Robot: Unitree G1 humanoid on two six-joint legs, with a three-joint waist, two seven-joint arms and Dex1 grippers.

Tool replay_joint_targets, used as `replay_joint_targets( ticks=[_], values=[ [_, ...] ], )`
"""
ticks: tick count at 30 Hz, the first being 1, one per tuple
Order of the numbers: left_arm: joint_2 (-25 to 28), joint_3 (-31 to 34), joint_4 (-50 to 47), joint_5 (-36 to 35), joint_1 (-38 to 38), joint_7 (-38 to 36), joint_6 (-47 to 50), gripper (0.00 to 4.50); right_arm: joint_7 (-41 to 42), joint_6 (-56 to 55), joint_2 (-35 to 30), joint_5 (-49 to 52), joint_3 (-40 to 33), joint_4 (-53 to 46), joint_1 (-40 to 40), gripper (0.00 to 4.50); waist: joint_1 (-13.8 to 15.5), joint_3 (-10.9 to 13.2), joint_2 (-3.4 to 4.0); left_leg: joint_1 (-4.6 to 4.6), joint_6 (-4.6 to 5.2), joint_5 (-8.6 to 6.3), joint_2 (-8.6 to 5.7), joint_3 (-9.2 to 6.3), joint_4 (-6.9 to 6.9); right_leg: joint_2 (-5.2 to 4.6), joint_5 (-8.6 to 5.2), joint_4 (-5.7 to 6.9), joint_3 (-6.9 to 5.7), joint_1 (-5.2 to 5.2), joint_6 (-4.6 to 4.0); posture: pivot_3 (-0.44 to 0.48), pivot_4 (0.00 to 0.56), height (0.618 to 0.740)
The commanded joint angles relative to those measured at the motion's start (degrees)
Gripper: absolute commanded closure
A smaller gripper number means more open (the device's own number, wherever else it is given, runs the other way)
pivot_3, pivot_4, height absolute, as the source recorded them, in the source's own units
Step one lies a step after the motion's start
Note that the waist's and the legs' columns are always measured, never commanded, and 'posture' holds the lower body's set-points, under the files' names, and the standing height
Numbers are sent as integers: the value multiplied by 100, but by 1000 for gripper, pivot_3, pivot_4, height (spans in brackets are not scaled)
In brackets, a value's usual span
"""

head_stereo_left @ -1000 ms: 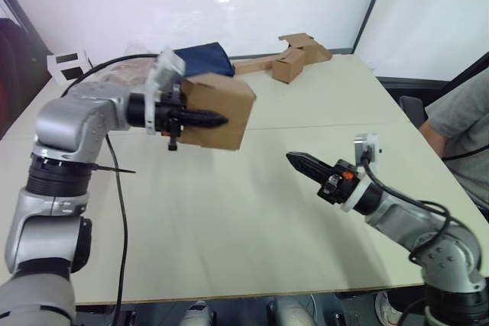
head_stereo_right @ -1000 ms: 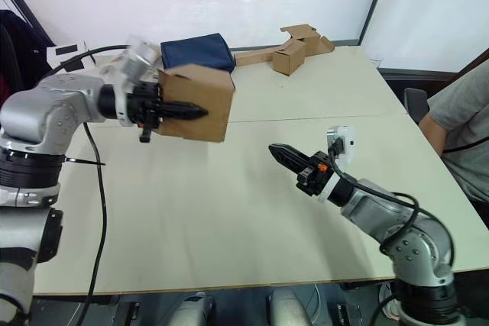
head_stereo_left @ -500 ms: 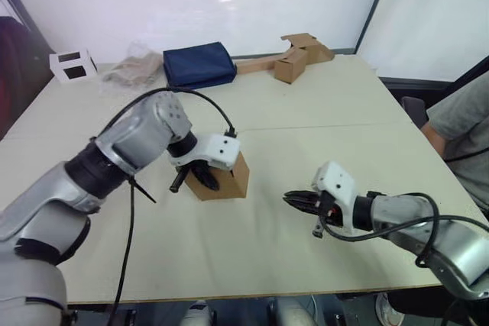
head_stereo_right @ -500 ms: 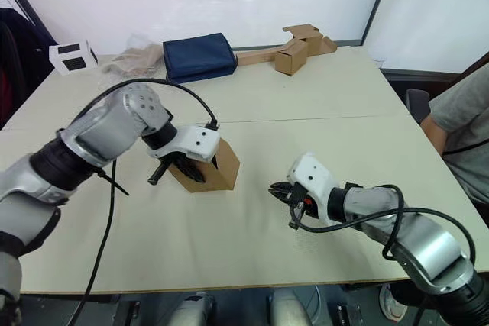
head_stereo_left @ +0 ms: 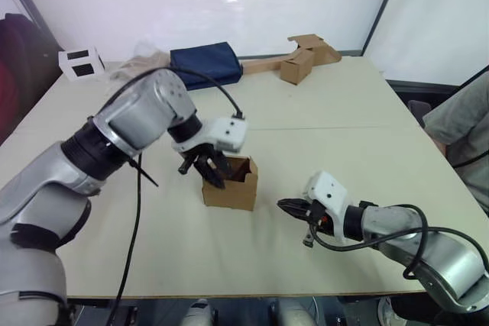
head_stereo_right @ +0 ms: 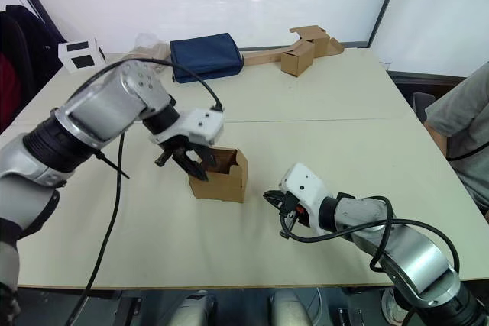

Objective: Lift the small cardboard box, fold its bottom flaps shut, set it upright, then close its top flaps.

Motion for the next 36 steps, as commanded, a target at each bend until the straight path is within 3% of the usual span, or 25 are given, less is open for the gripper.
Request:
replay_joint_targets(
  ticks=[1, 4, 7, 9, 10, 13, 18, 20, 28, 36],
  values=[
    [-51, 1256, 433, -487, -23, 347, 766, 2785, 85, -163, 268, 244, -426, 72, -76, 4500, -16, 0, 0, -1, 0, 0, 1, -1, 0, 1, 0, 1, -1, -2, 0, 0, 150, 740],
    [-199, 2087, 438, -710, 433, 1137, 1230, 2785, 111, -285, 559, 268, -529, 442, -174, 4500, -54, -2, 3, 3, 2, -1, 1, -2, -2, 2, 0, 1, 0, -1, 0, 0, 150, 740],
    [-363, 2858, 150, -785, 1092, 1973, 1287, 3418, 126, -455, 815, 129, -498, 842, -289, 4500, -72, -3, 5, 11, 2, -1, 2, -3, -1, -1, 0, 7, 0, 6, 0, 0, 150, 740],
    [-493, 3459, -117, -910, 1586, 2561, 1345, 4330, 197, -610, 842, -64, -426, 1100, -278, 4500, -74, -2, 3, 8, 1, -1, 2, -5, 0, -2, 0, 8, 0, 3, -1, 0, 150, 740],
    [-612, 3859, -270, -929, 1900, 2994, 1249, 4469, 229, -694, 861, -148, -404, 1249, -252, 4500, -72, -2, 3, 4, 1, -1, 3, -6, 1, -2, 0, 7, 0, 1, -1, 0, 150, 740],
    [-765, 4345, -630, -698, 2675, 4096, 1558, 4469, 380, -859, 945, -220, -360, 1608, -200, 4500, -63, -3, 2, 1, 0, 0, 2, -7, 4, -5, 0, 4, -2, -2, 0, 0, 150, 740],
    [-1162, 4785, -1544, -729, 4231, 4821, 993, 4469, 554, -1084, 973, -556, -170, 1998, -326, 4500, -31, -5, 2, 5, -1, 0, 1, -3, 4, -10, 1, 7, 1, 1, 0, 0, 150, 740],
    [-1444, 5045, -1535, -983, 4678, 5166, 1526, 4469, 450, -1191, 1050, -811, -50, 2187, -417, 4500, -2, -5, 2, 6, -2, 1, 1, -2, 5, -10, 2, 10, 1, 0, -1, 0, 150, 740],
    [-1909, 4796, -1987, -968, 5829, 5464, 844, 4469, 320, -1468, 1438, -1361, 293, 2362, -483, 4500, 28, -6, 1, 7, -3, 1, -1, -2, 6, -13, 2, 11, 0, 2, -1, 0, 150, 740],
    [-1564, 4322, -2295, -1085, 6255, 4831, 545, 4469, 370, -1336, 1667, -1494, 594, 2097, -389, 4500, 7, -9, 5, 10, -5, 2, 0, -2, 0, -11, 2, 10, 0, 3, -1, 0, 150, 740]
  ],
)
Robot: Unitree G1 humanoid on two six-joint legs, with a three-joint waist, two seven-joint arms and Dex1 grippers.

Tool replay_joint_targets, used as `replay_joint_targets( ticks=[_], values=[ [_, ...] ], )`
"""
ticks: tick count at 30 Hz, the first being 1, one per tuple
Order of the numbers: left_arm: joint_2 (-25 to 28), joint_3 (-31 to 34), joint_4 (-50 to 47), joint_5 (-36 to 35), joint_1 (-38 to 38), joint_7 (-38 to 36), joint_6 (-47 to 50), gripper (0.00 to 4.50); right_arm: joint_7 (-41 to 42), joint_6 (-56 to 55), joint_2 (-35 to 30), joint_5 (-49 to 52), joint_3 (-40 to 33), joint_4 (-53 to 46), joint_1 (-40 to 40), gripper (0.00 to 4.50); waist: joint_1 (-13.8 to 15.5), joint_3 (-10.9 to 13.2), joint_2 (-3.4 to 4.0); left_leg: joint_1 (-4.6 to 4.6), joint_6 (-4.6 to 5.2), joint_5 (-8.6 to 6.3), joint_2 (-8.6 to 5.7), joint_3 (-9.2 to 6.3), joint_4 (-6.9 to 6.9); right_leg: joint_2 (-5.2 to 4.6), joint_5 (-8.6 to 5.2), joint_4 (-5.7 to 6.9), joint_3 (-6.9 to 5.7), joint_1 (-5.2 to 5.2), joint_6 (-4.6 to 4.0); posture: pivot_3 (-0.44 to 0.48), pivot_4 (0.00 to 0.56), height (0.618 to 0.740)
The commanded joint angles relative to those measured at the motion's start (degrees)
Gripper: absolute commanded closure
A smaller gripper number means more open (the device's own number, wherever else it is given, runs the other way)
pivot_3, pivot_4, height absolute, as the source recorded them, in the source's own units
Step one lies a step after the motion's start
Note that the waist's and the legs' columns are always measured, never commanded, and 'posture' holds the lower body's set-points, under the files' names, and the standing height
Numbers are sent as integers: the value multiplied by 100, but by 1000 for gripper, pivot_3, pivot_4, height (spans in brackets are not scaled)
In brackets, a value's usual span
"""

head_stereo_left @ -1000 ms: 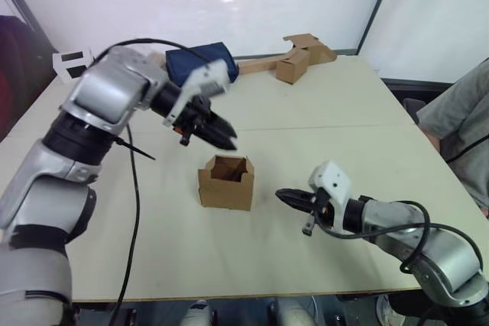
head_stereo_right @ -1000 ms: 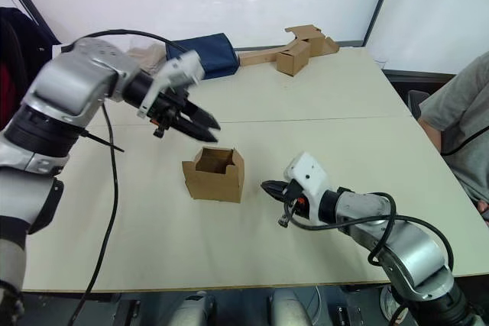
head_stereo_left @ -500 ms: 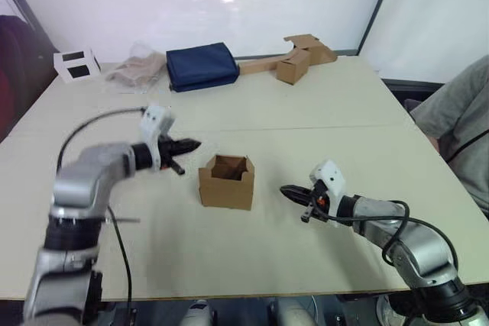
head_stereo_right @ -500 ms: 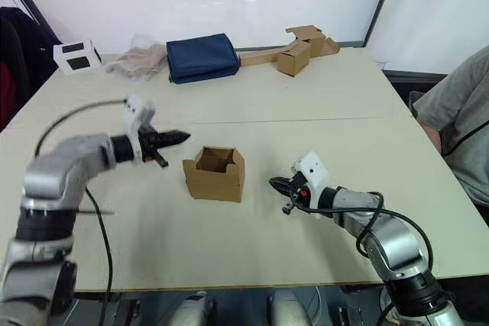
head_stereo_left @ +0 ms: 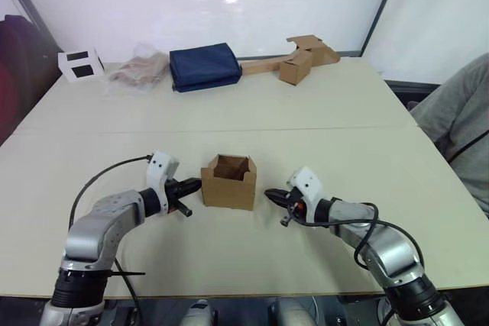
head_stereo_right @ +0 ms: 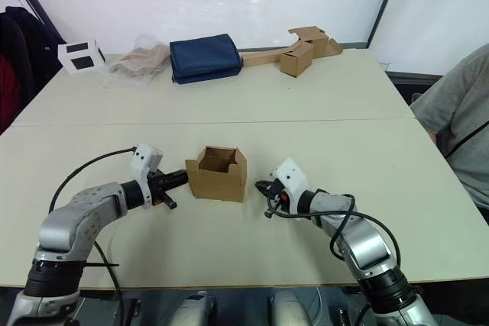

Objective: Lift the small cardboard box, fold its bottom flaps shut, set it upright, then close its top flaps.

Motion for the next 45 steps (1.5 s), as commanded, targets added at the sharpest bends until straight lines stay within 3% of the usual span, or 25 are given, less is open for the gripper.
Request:
replay_joint_targets(
  ticks=[1, 15, 23, 28, 34, 45],
  values=[
    [188, -291, -375, -118, 243, -300, -79, 4469, 69, 17, -3, -22, -3, -314, 32, 4500, -1, 0, 0, 0, 0, 0, 0, 0, 0, 0, 0, 0, 0, 0, 0, 0, 150, 740],
    [195, -768, -488, -106, 311, -328, -124, 4469, 387, 43, -510, -85, -162, -595, 429, 4500, 2, 0, -1, 7, 1, 0, 0, -1, 0, 2, 0, -2, -1, 9, 0, 0, 150, 740],
    [840, -297, -157, -455, 70, -1158, -359, 4469, 704, -221, -905, -40, -647, -492, 461, 4500, 11, 0, -1, 7, 1, 0, 0, 0, 0, 1, 0, -4, -1, 11, 0, 0, 150, 740],
    [1188, -100, 426, -652, -757, -1620, -419, 4469, 1140, -245, -1305, 284, -1305, -354, 96, 4500, 13, 0, -1, 8, 1, 0, -1, -1, 0, 2, 0, -8, -4, 15, 0, 0, 150, 740],
    [982, -440, 766, -618, -1679, -1858, -504, 4469, 1221, 299, -1119, 1056, -1660, -536, -542, 4500, -5, 1, -2, 9, 2, -1, 0, -1, -7, 3, 0, -16, -5, 16, 0, 0, 150, 740],
    [651, -1132, 1361, -98, -2092, -2225, -1180, 4469, 894, 559, -663, 1155, -1217, -925, -526, 4500, -3, 1, -2, 7, 2, -1, 0, -1, -3, 3, 0, -12, -5, 15, 0, 0, 150, 740]
  ],
)
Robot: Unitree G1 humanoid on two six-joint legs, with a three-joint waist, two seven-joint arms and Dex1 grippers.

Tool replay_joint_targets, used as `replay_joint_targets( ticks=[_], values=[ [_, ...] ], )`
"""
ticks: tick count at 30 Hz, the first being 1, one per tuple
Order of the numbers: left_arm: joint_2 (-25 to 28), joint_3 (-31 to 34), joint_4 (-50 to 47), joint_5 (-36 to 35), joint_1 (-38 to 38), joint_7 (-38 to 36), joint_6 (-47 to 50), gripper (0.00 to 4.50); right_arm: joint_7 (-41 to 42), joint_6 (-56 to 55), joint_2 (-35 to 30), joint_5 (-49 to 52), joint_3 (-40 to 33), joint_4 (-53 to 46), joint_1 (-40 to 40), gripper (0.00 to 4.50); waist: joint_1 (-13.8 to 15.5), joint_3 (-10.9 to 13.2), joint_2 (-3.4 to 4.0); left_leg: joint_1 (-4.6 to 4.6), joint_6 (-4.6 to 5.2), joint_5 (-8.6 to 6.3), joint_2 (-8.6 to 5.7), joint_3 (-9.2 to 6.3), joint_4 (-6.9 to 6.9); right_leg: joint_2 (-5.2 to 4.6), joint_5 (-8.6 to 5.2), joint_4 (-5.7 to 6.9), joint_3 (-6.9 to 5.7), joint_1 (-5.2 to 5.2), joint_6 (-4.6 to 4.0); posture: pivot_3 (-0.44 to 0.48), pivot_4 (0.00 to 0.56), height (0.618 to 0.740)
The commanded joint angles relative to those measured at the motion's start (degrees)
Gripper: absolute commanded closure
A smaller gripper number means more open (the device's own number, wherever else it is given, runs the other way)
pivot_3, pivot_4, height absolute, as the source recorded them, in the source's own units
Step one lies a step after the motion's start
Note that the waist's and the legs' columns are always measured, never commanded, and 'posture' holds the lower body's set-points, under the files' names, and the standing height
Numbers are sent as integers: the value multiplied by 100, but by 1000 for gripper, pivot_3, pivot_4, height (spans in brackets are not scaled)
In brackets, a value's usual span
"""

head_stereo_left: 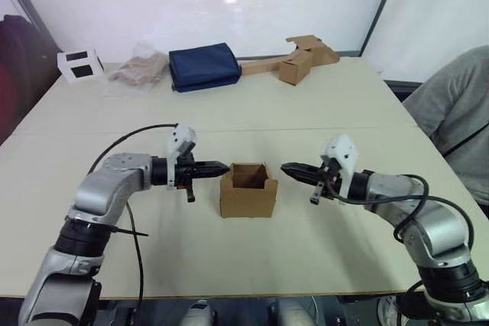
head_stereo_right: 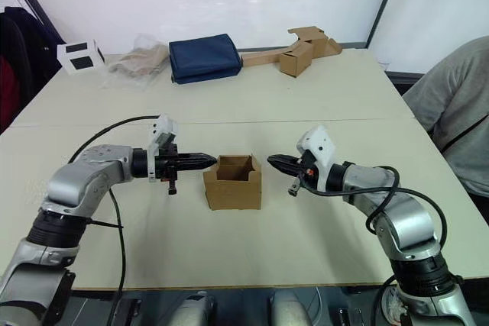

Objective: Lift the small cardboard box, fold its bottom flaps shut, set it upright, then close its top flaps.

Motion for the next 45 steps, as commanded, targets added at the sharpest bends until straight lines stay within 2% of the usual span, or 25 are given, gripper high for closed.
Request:
replay_joint_targets(
  ticks=[1, 18, 27, 34, 38, 41, 45],
  values=[
    [-5, -95, 23, 140, -55, -159, -279, 4469, -60, -50, 74, 48, 51, -245, -31, 4500, -4, 0, 0, 0, 0, 0, 0, 1, 0, -1, 0, 0, 0, 0, 0, 0, 150, 740],
    [-321, -248, 69, 357, 208, -82, -440, 4469, 600, -362, -83, -426, 845, 435, -534, 4500, -4, 0, 0, 0, 0, 0, 0, 0, 2, 0, 0, 0, 0, 0, 0, 0, 150, 740],
    [-405, -212, 85, 387, 278, 84, -494, 4469, 710, -573, -1, -701, 941, 800, -717, 4500, -4, 0, 0, 0, 0, 0, 0, -1, 2, 0, 0, 1, 0, 0, 0, 0, 150, 740],
    [-451, 260, 23, 34, 204, 241, -400, 4469, 779, -486, -11, -466, 695, 700, -774, 4500, -4, 0, 0, 0, 0, 0, 0, -1, 2, 0, 0, 1, 0, -1, 0, 0, 150, 740],
    [-174, 537, -38, -118, 26, 222, -181, 4469, 817, -69, -117, 83, 182, 403, -857, 4500, -5, 0, 0, -2, 0, 0, 0, -3, 2, 0, 0, 1, 0, -3, 0, 0, 150, 740],
    [-102, 801, 566, -89, -267, 267, -344, 4469, 709, 323, -157, 518, -232, 153, -986, 4500, 3, 0, 0, -3, 0, 0, 0, -4, 2, 0, 0, 1, -1, -4, 0, 0, 150, 740],
    [-202, 840, 1615, 156, -689, 306, -704, 4469, 693, 840, -251, 1056, -413, -190, -1088, 4500, 10, 0, 0, -3, 0, 0, -1, -5, 1, -2, 0, -1, -5, 0, 0, 0, 150, 740]
  ],
)
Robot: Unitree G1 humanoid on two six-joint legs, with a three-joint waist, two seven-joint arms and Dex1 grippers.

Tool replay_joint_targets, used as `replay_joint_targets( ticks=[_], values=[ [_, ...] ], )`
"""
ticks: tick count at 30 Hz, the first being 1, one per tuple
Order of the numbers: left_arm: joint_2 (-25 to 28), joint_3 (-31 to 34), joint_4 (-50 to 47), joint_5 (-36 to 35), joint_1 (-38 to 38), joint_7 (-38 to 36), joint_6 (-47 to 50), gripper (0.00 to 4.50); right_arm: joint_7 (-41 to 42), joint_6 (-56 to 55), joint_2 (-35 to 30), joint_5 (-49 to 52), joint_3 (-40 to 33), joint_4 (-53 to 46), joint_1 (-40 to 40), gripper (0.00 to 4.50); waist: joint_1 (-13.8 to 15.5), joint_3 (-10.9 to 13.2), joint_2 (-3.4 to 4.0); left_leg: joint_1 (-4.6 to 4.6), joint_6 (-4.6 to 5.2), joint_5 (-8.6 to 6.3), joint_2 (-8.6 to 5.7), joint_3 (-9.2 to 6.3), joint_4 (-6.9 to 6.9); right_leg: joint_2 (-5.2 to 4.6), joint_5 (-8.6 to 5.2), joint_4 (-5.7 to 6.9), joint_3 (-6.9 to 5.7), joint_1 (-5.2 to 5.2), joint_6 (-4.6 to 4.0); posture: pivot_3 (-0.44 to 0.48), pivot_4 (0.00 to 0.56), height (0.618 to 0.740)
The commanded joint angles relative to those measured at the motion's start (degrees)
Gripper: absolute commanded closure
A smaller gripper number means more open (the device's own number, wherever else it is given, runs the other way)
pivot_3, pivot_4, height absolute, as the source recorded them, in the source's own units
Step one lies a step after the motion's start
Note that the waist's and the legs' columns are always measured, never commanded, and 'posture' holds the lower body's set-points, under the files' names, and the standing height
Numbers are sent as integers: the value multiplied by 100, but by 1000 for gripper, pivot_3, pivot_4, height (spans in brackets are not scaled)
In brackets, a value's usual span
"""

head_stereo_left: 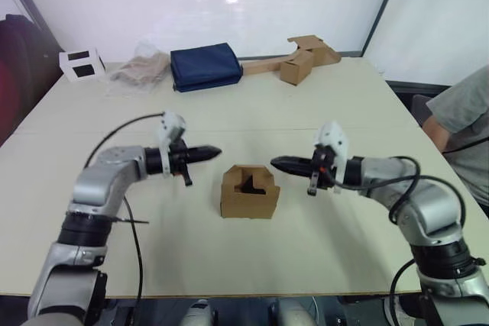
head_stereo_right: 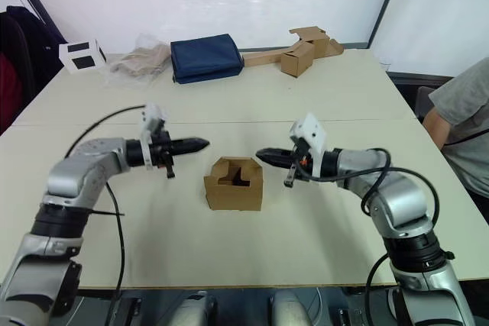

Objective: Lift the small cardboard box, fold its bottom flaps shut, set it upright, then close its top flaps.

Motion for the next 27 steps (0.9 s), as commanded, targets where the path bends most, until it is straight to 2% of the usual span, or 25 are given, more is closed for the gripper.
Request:
replay_joint_targets(
  ticks=[1, 7, 12, 18, 27],
  values=[
    [-114, 84, 911, 211, -336, -33, -428, 4469, -23, 457, -79, 608, -208, -515, -153, 4500, -6, 0, 0, 0, 0, 0, 0, 0, 0, 0, 0, -2, -1, 0, 0, 0, 150, 740],
    [-449, -363, 2190, 792, -585, -327, -1178, 4469, -203, 903, -94, 1035, 116, -1348, -159, 4500, -19, 0, 0, -1, 0, 0, 0, 0, 0, 2, 0, 0, 0, -4, 0, 0, 150, 740],
    [-709, -571, 2635, 1033, -630, -579, -1487, 4469, -323, 823, -339, 621, 828, -1930, 158, 4500, -13, 0, 0, -5, 0, 0, -1, -1, 1, 2, 0, -2, -2, -5, 0, 0, 150, 740],
    [-829, -636, 2357, 1041, -440, -817, -1329, 4469, -500, 605, -415, 144, 1231, -2010, 124, 4500, -16, 0, -1, -6, 0, 0, -1, -2, 4, 2, 0, 2, -2, -6, 0, 0, 150, 740],
    [-776, -691, 1495, 974, 18, -936, -823, 4469, -451, -73, -465, -766, 1768, -1512, 85, 4500, -18, 0, -1, -6, 0, 0, 0, -3, 3, 1, 0, 2, -1, -8, 0, 0, 150, 740]
  ],
)
